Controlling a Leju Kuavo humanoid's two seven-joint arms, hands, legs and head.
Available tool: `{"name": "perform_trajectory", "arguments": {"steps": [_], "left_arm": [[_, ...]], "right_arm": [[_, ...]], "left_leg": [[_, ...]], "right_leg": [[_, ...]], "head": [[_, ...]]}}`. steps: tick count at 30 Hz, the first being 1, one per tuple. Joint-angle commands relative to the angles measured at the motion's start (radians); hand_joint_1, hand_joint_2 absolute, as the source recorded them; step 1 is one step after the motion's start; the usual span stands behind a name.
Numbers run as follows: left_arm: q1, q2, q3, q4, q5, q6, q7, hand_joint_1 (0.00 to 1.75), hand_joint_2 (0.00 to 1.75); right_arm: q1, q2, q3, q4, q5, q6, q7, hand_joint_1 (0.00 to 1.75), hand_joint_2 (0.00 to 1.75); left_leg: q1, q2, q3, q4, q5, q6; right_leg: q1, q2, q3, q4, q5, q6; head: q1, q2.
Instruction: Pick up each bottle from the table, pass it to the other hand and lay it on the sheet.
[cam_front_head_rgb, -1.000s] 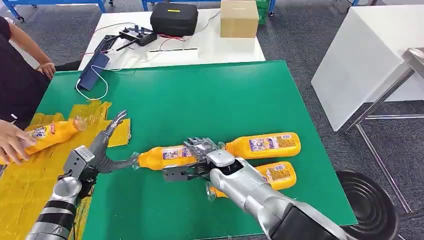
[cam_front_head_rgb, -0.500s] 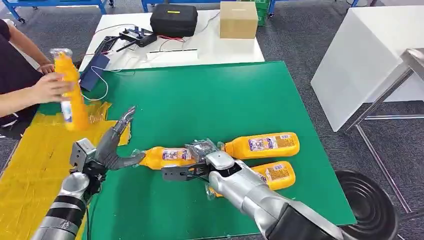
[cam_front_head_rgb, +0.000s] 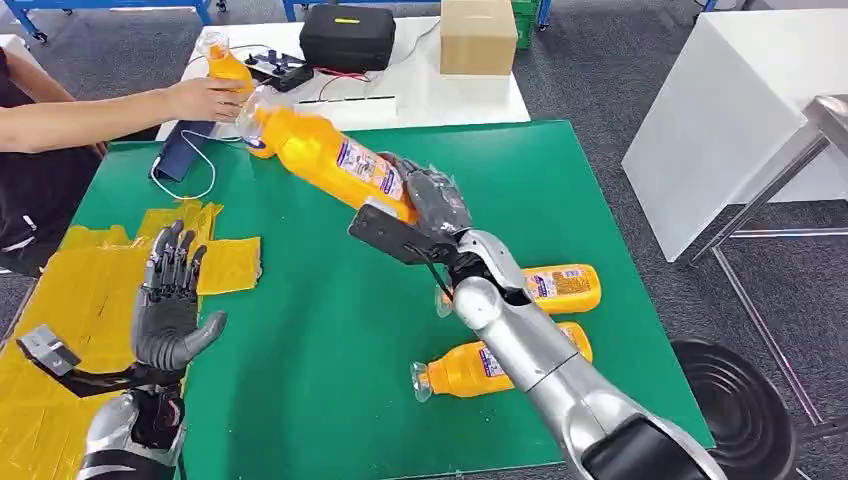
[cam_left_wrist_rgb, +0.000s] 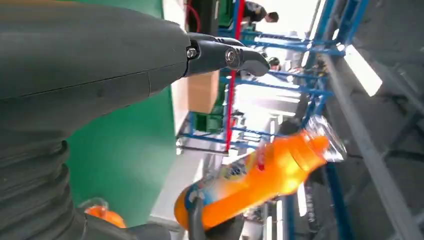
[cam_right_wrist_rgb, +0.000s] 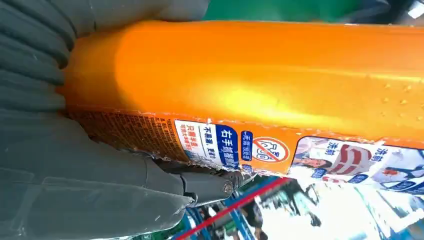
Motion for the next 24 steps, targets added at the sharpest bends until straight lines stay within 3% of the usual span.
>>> {"name": "perform_trajectory", "arguments": {"steps": [1,8,13,18,24], "left_arm": [[0.014,-0.058,0.049,-0.052,0.006,0.0,0.008,0.0,1.75],[0.045,-0.078,0.046,-0.062,0.115,-0.044,0.056,0.0,1.75],[0.092,-0.067,-0.047,-0.014,0.414,-0.24,0.188,0.0,1.75],[0.131,-0.049,-0.146,-0.044,0.488,-0.263,0.204,0.0,1.75],[0.154,-0.027,-0.171,-0.072,0.519,-0.268,0.206,0.0,1.75]], "right_arm": [[-0.003,-0.052,-0.028,-0.113,-0.007,0.009,-0.001,1.75,1.75],[0.026,-0.051,-0.01,-0.129,-0.005,0.016,-0.003,1.75,1.75],[0.038,-0.012,0.059,-0.078,-0.01,0.063,-0.027,1.75,1.75],[0.077,0.047,0.18,-0.037,0.008,0.09,-0.059,1.75,1.75],[0.104,0.072,0.287,-0.017,0.027,0.105,-0.059,1.75,1.75]], "left_leg": [[0.001,-0.002,0.0,0.001,0.0,0.0],[0.001,-0.002,0.001,0.001,-0.001,0.0],[0.0,0.0,0.002,-0.001,0.0,0.0],[0.0,0.001,0.001,-0.001,0.0,0.0],[0.001,0.001,0.002,-0.001,-0.001,-0.001]], "right_leg": [[0.001,0.0,0.001,0.0,0.0,0.0],[0.001,0.0,0.001,0.0,-0.001,0.0],[0.0,0.001,0.001,0.0,0.0,0.0],[0.0,0.002,0.001,-0.001,0.0,0.0],[0.001,0.002,0.002,-0.001,-0.001,0.0]], "head": [[0.0,0.0],[0.0,0.0],[0.0,0.0],[0.0,0.0],[0.0,0.0]]}}
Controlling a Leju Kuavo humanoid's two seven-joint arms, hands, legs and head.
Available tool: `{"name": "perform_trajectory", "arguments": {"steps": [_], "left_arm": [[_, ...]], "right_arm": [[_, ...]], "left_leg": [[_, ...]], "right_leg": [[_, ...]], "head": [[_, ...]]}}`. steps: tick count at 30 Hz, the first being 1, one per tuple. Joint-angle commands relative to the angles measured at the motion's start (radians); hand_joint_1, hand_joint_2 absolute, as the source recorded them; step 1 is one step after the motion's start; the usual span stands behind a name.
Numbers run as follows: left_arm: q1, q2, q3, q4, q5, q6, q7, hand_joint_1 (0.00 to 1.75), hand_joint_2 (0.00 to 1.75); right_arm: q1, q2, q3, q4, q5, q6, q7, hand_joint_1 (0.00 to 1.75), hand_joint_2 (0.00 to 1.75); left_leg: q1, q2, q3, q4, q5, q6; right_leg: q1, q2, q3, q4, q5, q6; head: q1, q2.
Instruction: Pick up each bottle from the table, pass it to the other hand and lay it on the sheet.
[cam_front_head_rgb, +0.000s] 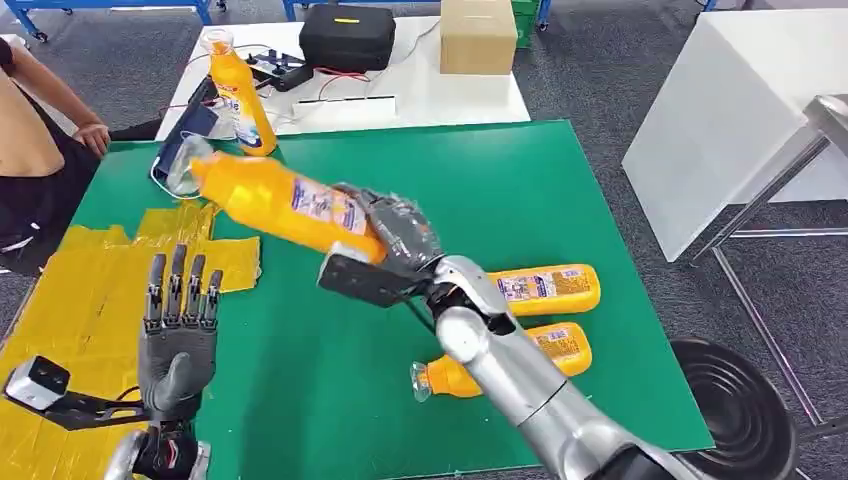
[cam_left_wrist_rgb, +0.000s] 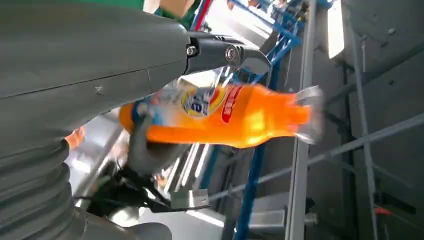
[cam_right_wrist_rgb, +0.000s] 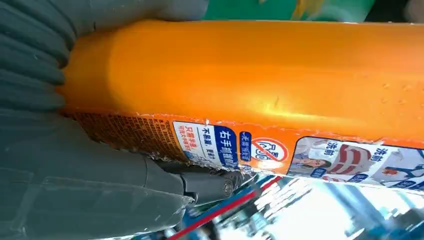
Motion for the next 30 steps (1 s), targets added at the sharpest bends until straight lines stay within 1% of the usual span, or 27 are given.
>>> {"name": "perform_trajectory", "arguments": {"steps": [1,7,14,17,18,19,21,22,23,27,30], "left_arm": [[0.031,0.034,-0.088,-0.001,0.024,-0.006,0.007,0.0,1.75],[0.031,0.034,-0.088,-0.001,0.024,-0.006,0.008,0.0,1.75],[0.03,0.035,-0.089,0.001,0.02,-0.003,0.009,0.0,1.75],[0.032,0.035,-0.09,-0.001,0.01,0.006,0.006,0.0,1.75],[0.032,0.035,-0.088,-0.001,0.005,0.009,0.002,0.0,1.75],[0.032,0.037,-0.086,-0.001,-0.002,0.013,-0.001,0.0,1.75],[0.031,0.036,-0.08,0.002,-0.013,0.015,-0.009,0.0,1.75],[0.031,0.035,-0.078,0.001,-0.016,0.016,-0.011,0.0,1.75],[0.033,0.034,-0.077,-0.001,-0.018,0.016,-0.012,0.0,1.75],[0.034,0.026,-0.066,-0.018,-0.083,0.047,-0.047,0.0,1.75],[0.026,0.024,-0.052,-0.022,-0.118,0.072,-0.061,0.0,1.75]], "right_arm": [[0.004,0.034,0.199,0.089,0.016,0.017,-0.003,1.75,1.75],[0.001,0.032,0.196,0.09,0.015,0.017,-0.003,1.75,1.75],[0.0,0.032,0.197,0.09,0.014,0.018,-0.003,1.75,1.75],[0.006,0.036,0.209,0.09,0.017,0.021,-0.004,1.75,1.75],[0.007,0.037,0.214,0.088,0.018,0.021,-0.004,1.75,1.75],[0.008,0.038,0.217,0.087,0.018,0.021,-0.004,1.75,1.75],[0.01,0.038,0.225,0.083,0.018,0.02,-0.004,1.75,1.75],[0.013,0.038,0.229,0.082,0.018,0.022,-0.004,1.75,1.75],[0.017,0.039,0.233,0.082,0.018,0.023,-0.004,1.75,1.75],[0.038,0.048,0.281,0.112,0.03,0.042,-0.006,1.75,1.75],[0.064,0.073,0.335,0.157,0.048,0.04,-0.016,1.75,1.75]], "left_leg": [[0.001,0.001,0.003,-0.001,-0.001,-0.001],[0.0,0.0,0.001,-0.001,0.0,0.0],[0.001,-0.001,0.003,0.0,-0.001,-0.001],[0.0,-0.001,0.001,-0.001,0.0,0.0],[0.002,-0.001,0.004,0.0,-0.002,-0.001],[0.001,-0.001,0.002,-0.001,0.0,-0.001],[0.002,-0.001,0.004,0.001,-0.002,-0.001],[0.0,-0.001,0.001,-0.001,0.0,0.0],[0.001,-0.001,0.002,0.0,-0.001,-0.001],[0.001,-0.001,0.002,-0.001,0.0,0.0],[0.001,-0.001,0.004,-0.001,-0.001,-0.001]], "right_leg": [[0.001,0.003,0.002,-0.001,0.0,0.0],[0.0,0.001,0.001,0.0,0.0,0.0],[0.001,0.001,0.003,0.0,-0.001,0.0],[0.0,0.001,0.001,-0.001,0.0,0.0],[0.001,0.002,0.004,0.0,-0.001,0.0],[0.0,0.001,0.002,-0.001,0.0,0.0],[0.002,0.002,0.004,0.0,-0.002,0.0],[0.0,0.001,0.001,0.0,0.0,0.0],[0.001,0.001,0.002,-0.001,-0.001,0.0],[0.001,0.001,0.002,-0.001,0.0,0.0],[0.001,0.001,0.004,-0.001,-0.001,0.0]], "head": [[0.0,0.0],[0.0,0.0],[0.0,0.0],[0.0,0.0],[0.0,0.0],[0.0,0.0],[0.0,0.0],[0.0,0.0],[0.0,0.0],[0.0,0.0],[0.0,0.0]]}}
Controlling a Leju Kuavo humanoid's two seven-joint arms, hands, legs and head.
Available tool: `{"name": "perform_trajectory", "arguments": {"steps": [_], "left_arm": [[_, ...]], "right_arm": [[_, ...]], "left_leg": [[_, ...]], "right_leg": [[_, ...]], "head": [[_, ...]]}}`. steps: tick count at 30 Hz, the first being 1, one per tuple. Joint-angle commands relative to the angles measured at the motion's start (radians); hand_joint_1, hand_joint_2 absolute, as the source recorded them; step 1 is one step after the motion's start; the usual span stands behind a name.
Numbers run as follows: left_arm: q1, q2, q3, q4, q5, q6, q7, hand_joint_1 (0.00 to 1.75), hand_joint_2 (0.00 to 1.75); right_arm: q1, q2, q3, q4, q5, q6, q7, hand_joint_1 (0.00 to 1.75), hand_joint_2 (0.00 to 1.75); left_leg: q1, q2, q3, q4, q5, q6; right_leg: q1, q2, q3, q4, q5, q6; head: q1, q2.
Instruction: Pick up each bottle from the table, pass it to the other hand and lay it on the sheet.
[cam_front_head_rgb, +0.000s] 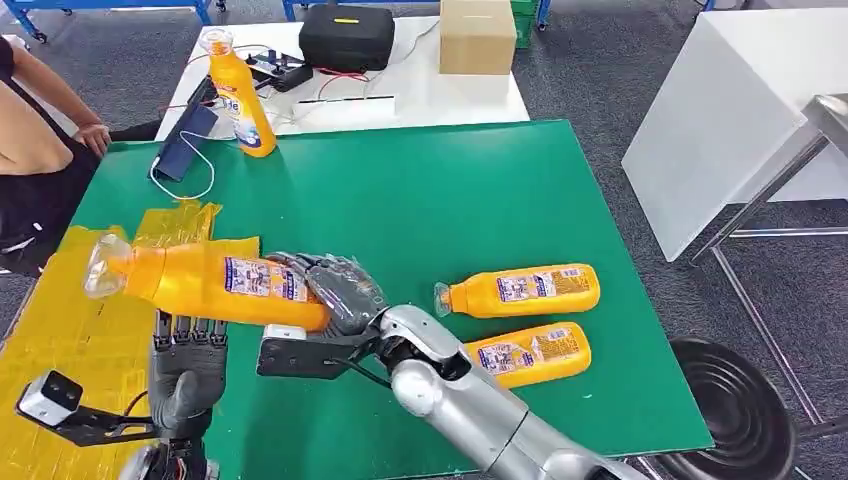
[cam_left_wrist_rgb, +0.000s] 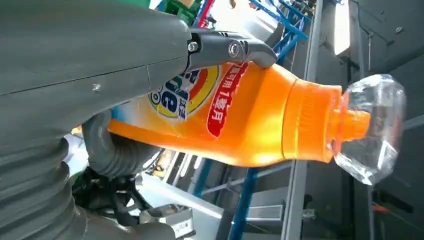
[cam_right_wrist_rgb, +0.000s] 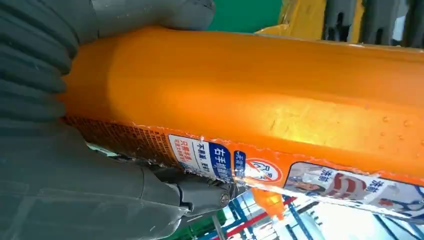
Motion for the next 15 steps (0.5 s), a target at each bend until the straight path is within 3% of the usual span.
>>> {"name": "perform_trajectory", "arguments": {"steps": [1,15], "left_arm": [[-0.022,0.007,0.01,-0.001,-0.103,0.061,-0.035,0.0,1.75],[0.002,0.004,0.029,-0.027,-0.146,0.076,-0.054,0.0,1.75]], "right_arm": [[0.021,0.026,0.167,0.125,0.032,0.018,-0.015,1.75,1.75],[0.03,0.028,0.244,0.131,0.038,0.027,-0.019,1.75,1.75]], "left_leg": [[0.001,0.0,0.004,-0.001,-0.001,-0.001],[0.001,-0.002,0.002,-0.001,-0.001,-0.001]], "right_leg": [[0.001,0.001,0.004,-0.002,0.0,0.0],[0.001,0.0,0.003,-0.001,-0.001,0.0]], "head": [[0.0,0.0],[0.0,0.0]]}}
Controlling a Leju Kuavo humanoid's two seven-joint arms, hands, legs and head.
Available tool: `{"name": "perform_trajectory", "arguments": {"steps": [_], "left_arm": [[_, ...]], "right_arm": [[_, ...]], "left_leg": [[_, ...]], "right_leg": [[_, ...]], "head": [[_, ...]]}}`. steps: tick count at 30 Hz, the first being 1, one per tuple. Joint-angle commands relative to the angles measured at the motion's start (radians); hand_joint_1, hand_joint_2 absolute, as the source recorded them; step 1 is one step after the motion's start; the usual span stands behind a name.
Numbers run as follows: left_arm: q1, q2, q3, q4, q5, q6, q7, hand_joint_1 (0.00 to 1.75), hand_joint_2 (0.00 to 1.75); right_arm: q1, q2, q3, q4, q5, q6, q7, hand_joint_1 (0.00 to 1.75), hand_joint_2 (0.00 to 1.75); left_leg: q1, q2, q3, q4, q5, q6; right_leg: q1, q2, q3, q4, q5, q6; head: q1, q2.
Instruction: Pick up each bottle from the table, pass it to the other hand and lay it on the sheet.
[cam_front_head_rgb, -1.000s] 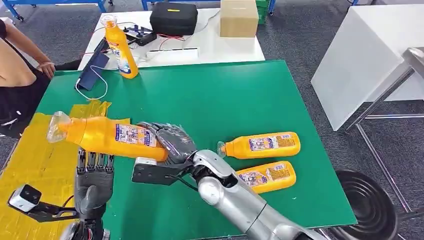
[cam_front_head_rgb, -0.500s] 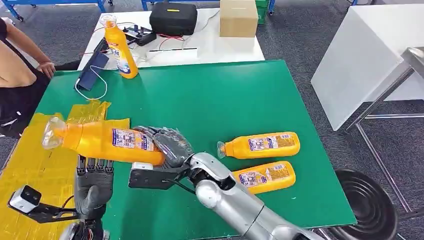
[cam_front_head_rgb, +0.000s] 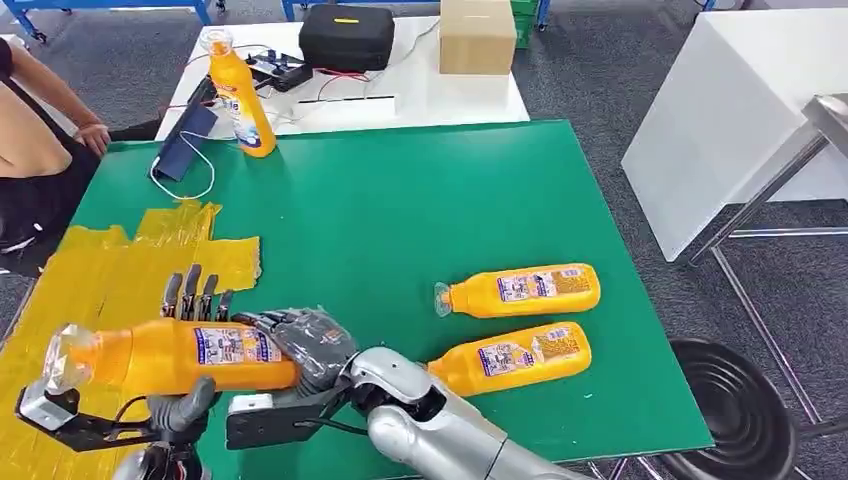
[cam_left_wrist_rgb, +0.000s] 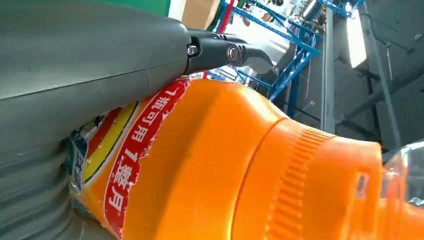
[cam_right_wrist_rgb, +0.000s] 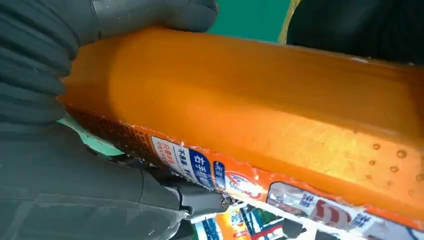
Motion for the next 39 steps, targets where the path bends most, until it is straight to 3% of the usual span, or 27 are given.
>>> {"name": "perform_trajectory", "arguments": {"steps": [1,12,13,39], "left_arm": [[-0.023,0.001,0.003,0.003,-0.011,0.002,0.004,0.0,1.75],[-0.026,0.0,0.002,0.004,-0.013,0.002,0.003,0.05,1.75],[-0.026,-0.003,0.006,0.005,-0.01,-0.001,-0.002,1.75,1.75],[-0.013,-0.008,0.034,-0.015,-0.051,-0.032,-0.058,1.75,1.75]], "right_arm": [[-0.017,-0.007,0.101,0.073,0.003,0.011,-0.003,1.75,1.75],[-0.02,-0.006,0.107,0.082,0.003,0.015,-0.003,1.75,1.75],[-0.022,-0.005,0.109,0.087,0.001,0.016,-0.003,1.75,1.75],[-0.004,-0.033,0.05,0.077,-0.009,0.002,-0.006,1.75,1.75]], "left_leg": [[0.001,-0.002,0.002,-0.001,0.0,0.0],[0.001,-0.003,0.002,0.0,0.0,0.0],[0.001,-0.003,0.002,0.0,0.0,0.0],[0.002,-0.004,0.003,0.0,-0.001,0.0]], "right_leg": [[0.001,-0.001,0.002,-0.001,0.0,0.0],[0.001,-0.001,0.002,-0.001,0.0,0.0],[0.001,-0.001,0.003,-0.001,-0.001,0.0],[0.001,-0.002,0.004,-0.002,-0.001,0.0]], "head": [[0.0,0.0],[0.0,0.0],[0.0,0.0],[0.0,0.0]]}}
